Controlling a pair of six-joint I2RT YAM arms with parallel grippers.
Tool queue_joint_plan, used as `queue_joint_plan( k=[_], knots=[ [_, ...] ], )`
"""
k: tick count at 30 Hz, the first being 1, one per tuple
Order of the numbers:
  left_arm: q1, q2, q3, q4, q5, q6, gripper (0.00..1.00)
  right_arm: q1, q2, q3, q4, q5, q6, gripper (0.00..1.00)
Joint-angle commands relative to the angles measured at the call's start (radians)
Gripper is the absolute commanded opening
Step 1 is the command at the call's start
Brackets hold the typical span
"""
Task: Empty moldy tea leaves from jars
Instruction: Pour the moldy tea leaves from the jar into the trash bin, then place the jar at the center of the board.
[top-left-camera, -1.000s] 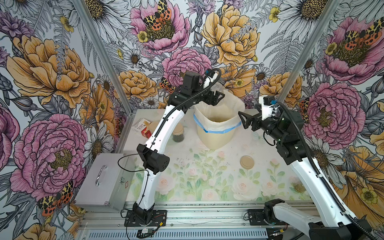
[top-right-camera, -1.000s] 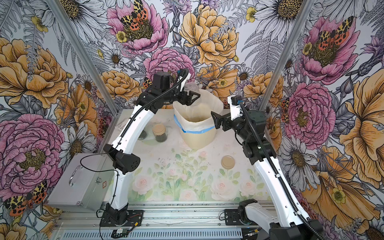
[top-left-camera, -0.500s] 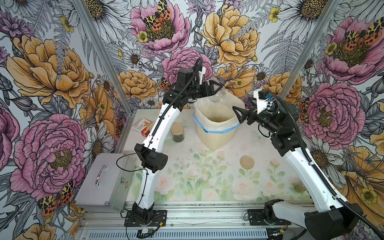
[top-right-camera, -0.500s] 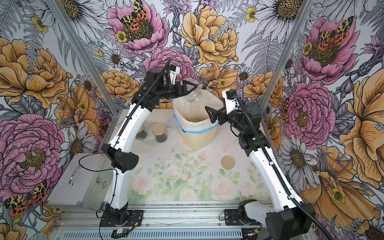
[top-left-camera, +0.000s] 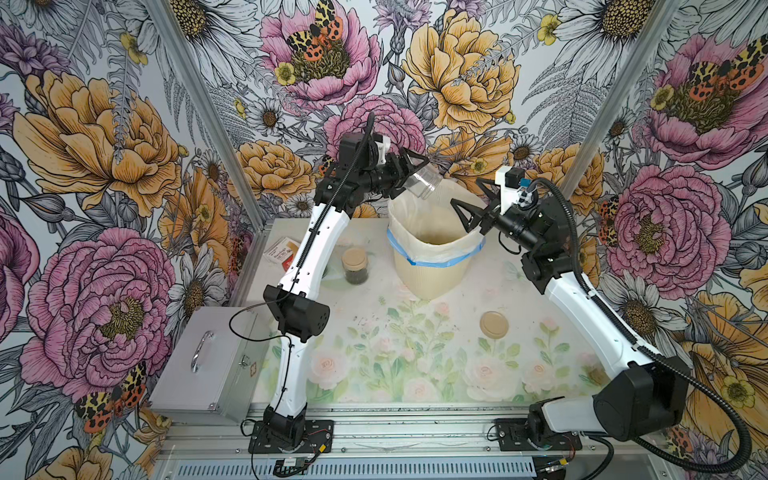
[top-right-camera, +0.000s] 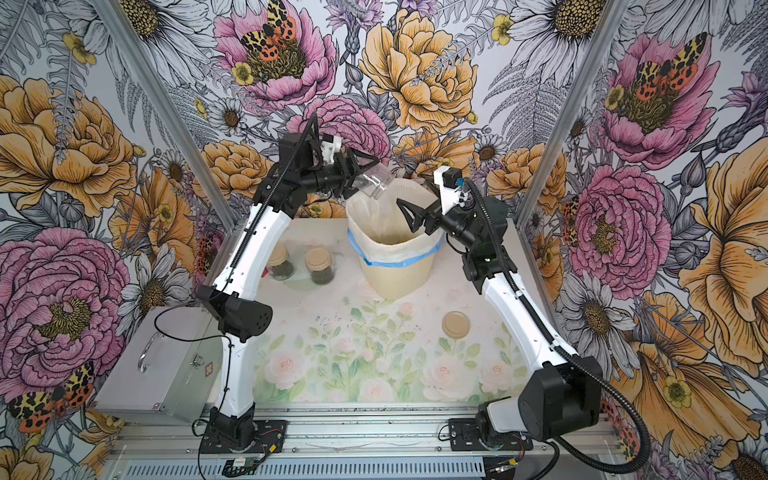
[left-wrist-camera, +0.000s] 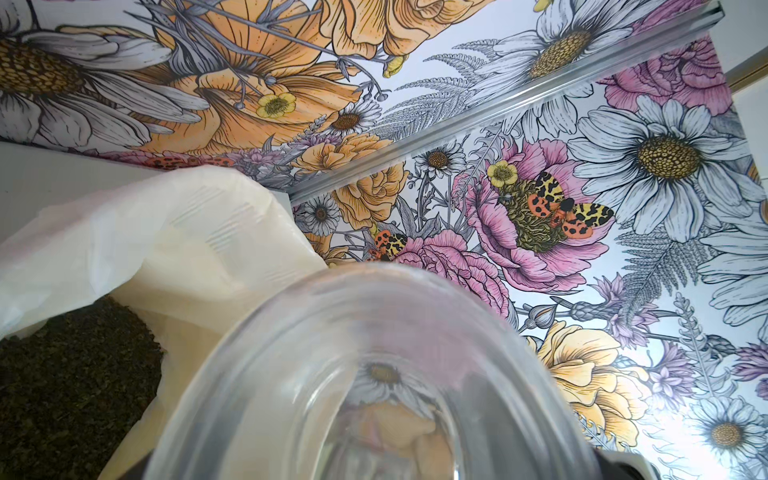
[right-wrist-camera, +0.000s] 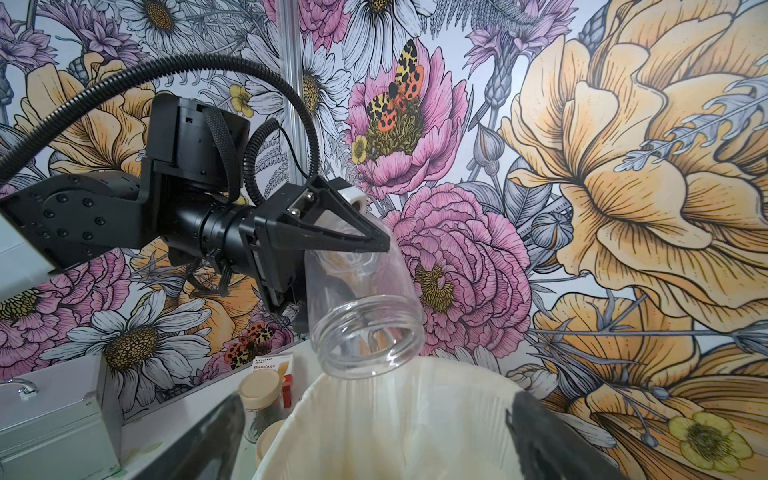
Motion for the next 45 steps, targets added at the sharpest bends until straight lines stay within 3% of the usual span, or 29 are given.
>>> queue_joint_plan(
  k=[1, 19, 38, 45],
  knots=[
    [-0.005, 0.014, 0.008, 0.089, 0.073, -0.132, 0.59, 0.019, 0.038, 0.058, 0.096, -0.027, 0.024, 1.00],
    [-0.040, 0.028, 0.010, 0.127, 0.140, -0.250, 0.64, 0.067, 0.238, 0.194, 0.120, 0.012, 0.026, 1.00],
    [-0.071, 0.075, 0.038, 0.171, 0.209, -0.296, 0.66, 0.073, 0.287, 0.263, 0.042, -0.009, 0.024, 0.94],
    [-0.065, 0.065, 0.038, 0.177, 0.216, -0.300, 0.68, 0.073, 0.266, 0.223, 0.018, 0.031, -0.005, 1.00]
  ],
)
